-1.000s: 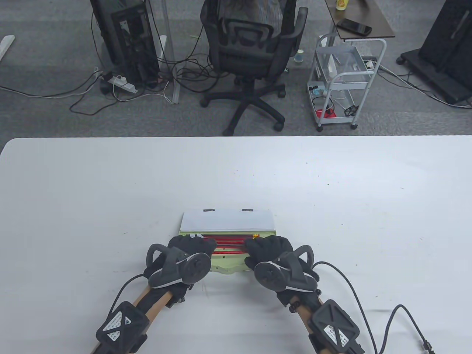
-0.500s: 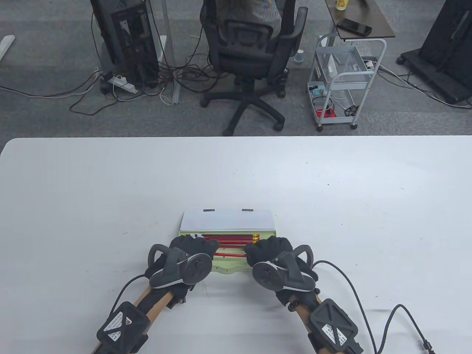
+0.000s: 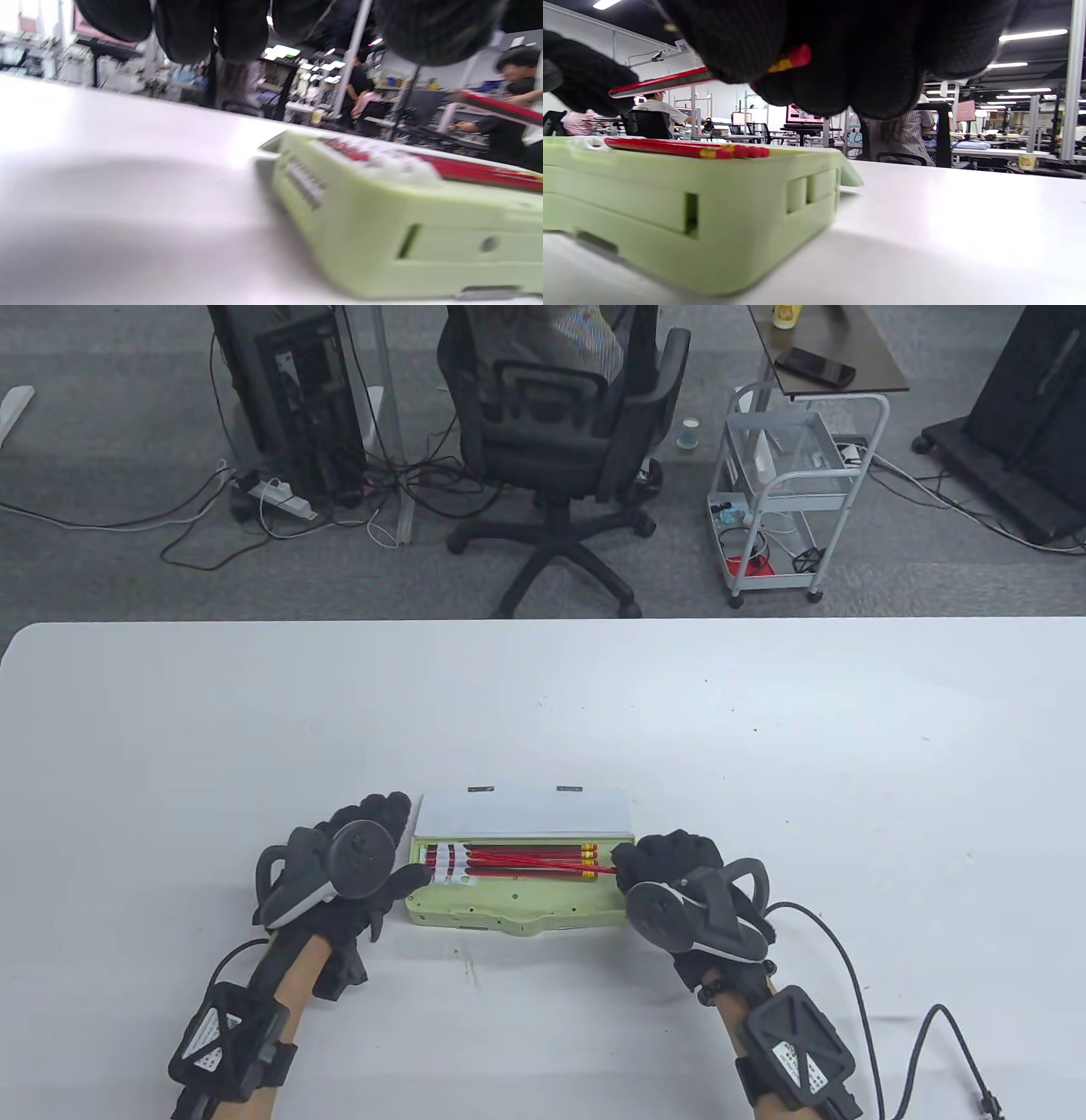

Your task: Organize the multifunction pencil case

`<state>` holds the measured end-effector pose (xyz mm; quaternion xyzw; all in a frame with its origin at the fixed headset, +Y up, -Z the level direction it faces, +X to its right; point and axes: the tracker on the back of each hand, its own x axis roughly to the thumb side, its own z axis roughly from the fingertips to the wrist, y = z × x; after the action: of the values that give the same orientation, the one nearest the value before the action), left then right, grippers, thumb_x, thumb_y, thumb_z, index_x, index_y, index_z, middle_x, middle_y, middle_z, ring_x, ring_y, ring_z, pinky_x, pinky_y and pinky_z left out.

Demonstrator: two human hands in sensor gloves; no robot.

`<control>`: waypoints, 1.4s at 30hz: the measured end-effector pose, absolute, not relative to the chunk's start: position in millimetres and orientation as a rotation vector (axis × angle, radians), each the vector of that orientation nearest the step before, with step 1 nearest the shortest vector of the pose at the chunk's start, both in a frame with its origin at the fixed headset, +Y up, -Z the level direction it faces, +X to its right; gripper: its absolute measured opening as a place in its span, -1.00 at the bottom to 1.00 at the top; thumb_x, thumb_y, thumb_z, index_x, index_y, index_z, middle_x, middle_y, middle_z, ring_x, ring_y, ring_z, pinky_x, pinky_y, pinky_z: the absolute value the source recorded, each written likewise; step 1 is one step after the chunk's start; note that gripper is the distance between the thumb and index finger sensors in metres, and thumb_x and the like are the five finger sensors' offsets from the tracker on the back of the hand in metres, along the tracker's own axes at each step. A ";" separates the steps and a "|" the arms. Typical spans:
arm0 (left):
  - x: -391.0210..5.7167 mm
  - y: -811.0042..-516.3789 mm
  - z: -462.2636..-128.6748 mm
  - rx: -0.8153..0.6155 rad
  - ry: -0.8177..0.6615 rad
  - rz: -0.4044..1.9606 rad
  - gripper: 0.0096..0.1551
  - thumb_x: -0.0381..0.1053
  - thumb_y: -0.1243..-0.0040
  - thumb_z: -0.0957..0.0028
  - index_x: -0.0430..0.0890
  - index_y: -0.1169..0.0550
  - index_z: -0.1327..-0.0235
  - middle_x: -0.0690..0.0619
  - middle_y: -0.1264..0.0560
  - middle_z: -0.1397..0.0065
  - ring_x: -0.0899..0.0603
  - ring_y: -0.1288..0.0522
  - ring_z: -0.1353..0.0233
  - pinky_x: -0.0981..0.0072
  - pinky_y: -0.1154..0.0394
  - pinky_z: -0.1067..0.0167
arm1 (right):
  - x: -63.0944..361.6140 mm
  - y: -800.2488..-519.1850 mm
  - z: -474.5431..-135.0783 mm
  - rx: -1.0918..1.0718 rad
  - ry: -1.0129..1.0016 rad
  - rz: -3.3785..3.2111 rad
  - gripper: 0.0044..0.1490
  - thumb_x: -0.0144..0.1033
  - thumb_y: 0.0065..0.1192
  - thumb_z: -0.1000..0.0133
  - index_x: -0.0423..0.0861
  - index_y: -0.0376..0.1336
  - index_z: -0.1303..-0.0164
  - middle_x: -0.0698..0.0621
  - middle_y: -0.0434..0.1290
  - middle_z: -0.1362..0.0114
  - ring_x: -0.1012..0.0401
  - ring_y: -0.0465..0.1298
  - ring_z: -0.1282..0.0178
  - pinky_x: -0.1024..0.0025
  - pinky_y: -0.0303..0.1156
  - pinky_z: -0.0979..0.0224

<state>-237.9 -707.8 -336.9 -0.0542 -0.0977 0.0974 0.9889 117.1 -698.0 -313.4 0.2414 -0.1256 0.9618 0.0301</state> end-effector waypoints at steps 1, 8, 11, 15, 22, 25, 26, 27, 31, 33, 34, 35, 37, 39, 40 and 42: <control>-244.0 -711.8 -338.1 -0.146 -0.178 0.214 0.15 0.38 -0.12 0.20 -0.05 -0.08 -0.65 -0.26 -0.18 -0.73 -0.48 -0.22 -0.64 -0.51 -0.21 -0.41 | 118.7 -698.7 -314.3 0.739 -0.385 2.971 -0.48 -0.21 0.26 -0.10 -0.07 0.41 -0.26 -0.14 0.53 -0.26 -0.11 0.58 -0.21 -0.15 0.49 -0.37; -246.3 -735.1 -345.2 -0.320 -0.224 0.259 0.25 0.42 -0.13 0.29 -0.01 0.02 -0.66 -0.25 -0.07 -0.77 -0.50 -0.13 -0.68 -0.54 -0.15 -0.43 | 115.3 -703.4 -314.5 0.752 -0.342 3.013 -0.49 -0.20 0.27 -0.10 -0.05 0.42 -0.25 -0.15 0.50 -0.28 -0.11 0.55 -0.22 -0.18 0.46 -0.39; -243.3 -739.2 -345.4 -0.347 -0.244 0.248 0.25 0.41 -0.14 0.29 0.01 0.01 -0.65 -0.23 -0.07 -0.77 -0.49 -0.14 -0.68 -0.54 -0.16 -0.43 | 112.9 -704.9 -313.8 0.766 -0.322 3.016 -0.49 -0.20 0.27 -0.10 -0.04 0.42 -0.25 -0.15 0.50 -0.27 -0.12 0.55 -0.22 -0.19 0.46 -0.39; -241.6 -741.8 -345.4 -0.358 -0.254 0.230 0.20 0.41 -0.14 0.29 0.05 -0.04 -0.65 -0.18 -0.09 -0.78 -0.48 -0.16 -0.68 -0.54 -0.16 -0.43 | 109.6 -706.1 -313.8 0.780 -0.314 3.027 -0.49 -0.20 0.27 -0.09 -0.04 0.42 -0.25 -0.15 0.50 -0.27 -0.11 0.55 -0.22 -0.19 0.45 -0.39; -238.7 -742.8 -345.3 -0.372 -0.258 0.221 0.17 0.39 -0.14 0.26 0.04 -0.06 -0.65 -0.16 -0.10 -0.78 -0.47 -0.17 -0.68 -0.54 -0.17 -0.42 | 104.7 -708.5 -314.2 0.799 -0.295 3.038 -0.49 -0.19 0.28 -0.10 -0.04 0.42 -0.24 -0.15 0.50 -0.27 -0.11 0.55 -0.22 -0.19 0.45 -0.40; -238.0 -742.7 -345.1 -0.369 -0.258 0.215 0.17 0.39 -0.14 0.26 0.03 -0.07 -0.64 -0.16 -0.10 -0.78 -0.47 -0.18 -0.68 -0.54 -0.17 -0.43 | 103.4 -708.9 -314.0 0.803 -0.290 3.044 -0.49 -0.19 0.28 -0.10 -0.04 0.43 -0.25 -0.14 0.50 -0.27 -0.11 0.55 -0.22 -0.19 0.45 -0.40; -237.7 -742.6 -345.1 -0.370 -0.258 0.213 0.17 0.39 -0.14 0.26 0.03 -0.07 -0.64 -0.16 -0.10 -0.78 -0.47 -0.17 -0.68 -0.54 -0.17 -0.42 | 102.9 -709.2 -314.0 0.805 -0.291 3.046 -0.49 -0.19 0.28 -0.10 -0.05 0.43 -0.24 -0.14 0.50 -0.27 -0.11 0.55 -0.22 -0.19 0.45 -0.40; -237.5 -742.5 -345.0 -0.370 -0.259 0.211 0.16 0.39 -0.14 0.26 0.03 -0.06 -0.64 -0.16 -0.10 -0.78 -0.47 -0.17 -0.68 -0.54 -0.17 -0.43 | 102.4 -709.4 -314.0 0.807 -0.293 3.048 -0.49 -0.19 0.28 -0.10 -0.04 0.43 -0.24 -0.14 0.50 -0.26 -0.11 0.55 -0.22 -0.19 0.45 -0.40; -236.4 -742.5 -344.6 -0.377 -0.261 0.203 0.17 0.39 -0.13 0.24 0.02 -0.05 -0.65 -0.17 -0.09 -0.78 -0.47 -0.17 -0.68 -0.54 -0.17 -0.43 | 99.1 -709.4 -313.3 0.817 -0.306 3.050 -0.50 -0.17 0.29 -0.10 -0.03 0.44 -0.23 -0.12 0.52 -0.23 -0.10 0.56 -0.20 -0.18 0.46 -0.39; -236.1 -742.4 -344.4 -0.379 -0.262 0.203 0.17 0.38 -0.13 0.24 0.02 -0.04 -0.65 -0.17 -0.09 -0.78 -0.47 -0.17 -0.68 -0.54 -0.17 -0.43 | 97.2 -708.9 -313.3 0.828 -0.326 3.057 -0.50 -0.17 0.30 -0.09 -0.02 0.44 -0.22 -0.11 0.54 -0.20 -0.08 0.57 -0.17 -0.16 0.48 -0.37; -235.9 -742.5 -344.3 -0.380 -0.262 0.204 0.17 0.38 -0.13 0.24 0.02 -0.04 -0.65 -0.17 -0.09 -0.78 -0.48 -0.17 -0.68 -0.54 -0.17 -0.43 | 96.3 -708.8 -313.2 0.832 -0.327 3.057 -0.50 -0.16 0.30 -0.08 -0.02 0.45 -0.21 -0.10 0.54 -0.19 -0.07 0.58 -0.16 -0.16 0.48 -0.37; -235.7 -742.5 -344.3 -0.381 -0.262 0.203 0.17 0.38 -0.12 0.23 0.02 -0.04 -0.64 -0.17 -0.08 -0.78 -0.47 -0.17 -0.68 -0.54 -0.17 -0.43 | 95.7 -708.8 -313.1 0.836 -0.333 3.055 -0.50 -0.16 0.31 -0.08 -0.03 0.46 -0.21 -0.10 0.55 -0.19 -0.07 0.58 -0.16 -0.16 0.48 -0.37; -235.4 -742.6 -344.2 -0.382 -0.263 0.203 0.17 0.38 -0.12 0.23 0.01 -0.04 -0.65 -0.17 -0.08 -0.78 -0.47 -0.17 -0.68 -0.54 -0.17 -0.43 | 93.9 -709.0 -312.7 0.851 -0.359 3.056 -0.49 -0.17 0.32 -0.07 -0.05 0.45 -0.21 -0.09 0.55 -0.18 -0.06 0.59 -0.15 -0.14 0.49 -0.36; -235.2 -742.7 -344.2 -0.382 -0.263 0.202 0.17 0.38 -0.12 0.23 0.01 -0.04 -0.65 -0.17 -0.08 -0.78 -0.47 -0.17 -0.68 -0.54 -0.17 -0.43 | 92.8 -709.1 -312.4 0.851 -0.375 3.052 -0.47 -0.19 0.33 -0.07 -0.09 0.44 -0.22 -0.09 0.56 -0.18 -0.06 0.60 -0.15 -0.13 0.50 -0.35; -235.2 -742.7 -344.2 -0.382 -0.262 0.201 0.17 0.39 -0.12 0.23 0.01 -0.04 -0.65 -0.17 -0.08 -0.78 -0.47 -0.17 -0.68 -0.54 -0.17 -0.43 | 92.4 -709.2 -312.4 0.856 -0.381 3.049 -0.47 -0.21 0.34 -0.07 -0.10 0.44 -0.23 -0.09 0.56 -0.19 -0.07 0.59 -0.15 -0.13 0.50 -0.35; -235.0 -742.8 -344.3 -0.383 -0.262 0.202 0.17 0.38 -0.12 0.23 0.01 -0.04 -0.65 -0.17 -0.09 -0.78 -0.47 -0.17 -0.68 -0.54 -0.17 -0.43 | 91.8 -709.2 -312.4 0.863 -0.396 3.042 -0.47 -0.24 0.36 -0.06 -0.12 0.42 -0.23 -0.10 0.56 -0.19 -0.07 0.60 -0.16 -0.13 0.51 -0.35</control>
<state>-235.0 -742.8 -344.3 -0.1896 -0.1296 0.0999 0.9681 91.8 -709.2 -312.4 0.2709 -0.1243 0.9543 -0.0226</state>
